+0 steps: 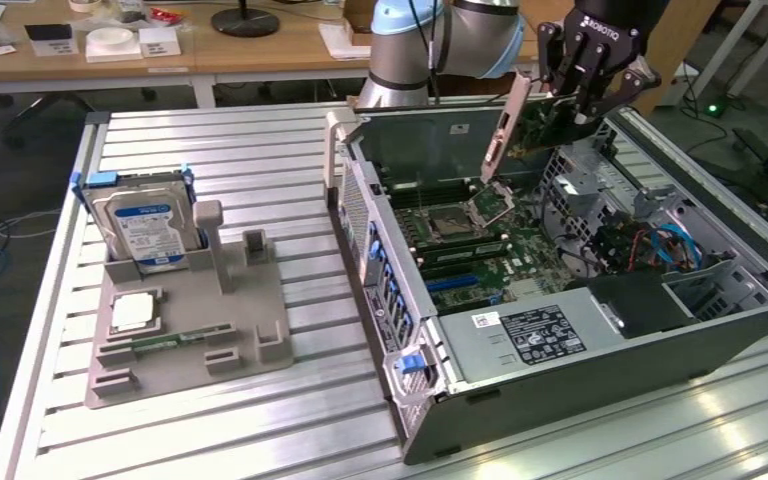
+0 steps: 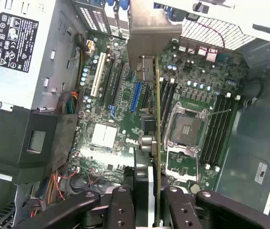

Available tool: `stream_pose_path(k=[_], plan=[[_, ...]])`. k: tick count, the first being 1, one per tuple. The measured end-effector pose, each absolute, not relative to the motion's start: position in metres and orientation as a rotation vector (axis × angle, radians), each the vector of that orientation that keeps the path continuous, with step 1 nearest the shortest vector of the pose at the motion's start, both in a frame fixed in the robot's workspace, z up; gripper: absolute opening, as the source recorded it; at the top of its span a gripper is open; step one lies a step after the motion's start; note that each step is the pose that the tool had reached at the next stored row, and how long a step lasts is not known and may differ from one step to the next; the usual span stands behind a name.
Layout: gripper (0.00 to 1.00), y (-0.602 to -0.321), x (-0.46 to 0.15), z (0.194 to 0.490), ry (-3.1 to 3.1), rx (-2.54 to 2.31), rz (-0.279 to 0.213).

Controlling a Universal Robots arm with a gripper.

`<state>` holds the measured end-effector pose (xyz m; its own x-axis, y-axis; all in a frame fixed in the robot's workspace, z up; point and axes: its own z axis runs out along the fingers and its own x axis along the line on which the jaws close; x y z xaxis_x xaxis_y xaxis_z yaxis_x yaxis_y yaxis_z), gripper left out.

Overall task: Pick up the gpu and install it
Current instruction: 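Insert the gpu into the slot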

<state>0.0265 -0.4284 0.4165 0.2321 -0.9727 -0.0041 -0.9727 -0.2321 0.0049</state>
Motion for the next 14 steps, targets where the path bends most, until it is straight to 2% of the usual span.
stream_pose_path(k=[14], plan=[[0.28, -0.4284, 0.0251, 0.4163, -1.958, 2.455, -0.007]])
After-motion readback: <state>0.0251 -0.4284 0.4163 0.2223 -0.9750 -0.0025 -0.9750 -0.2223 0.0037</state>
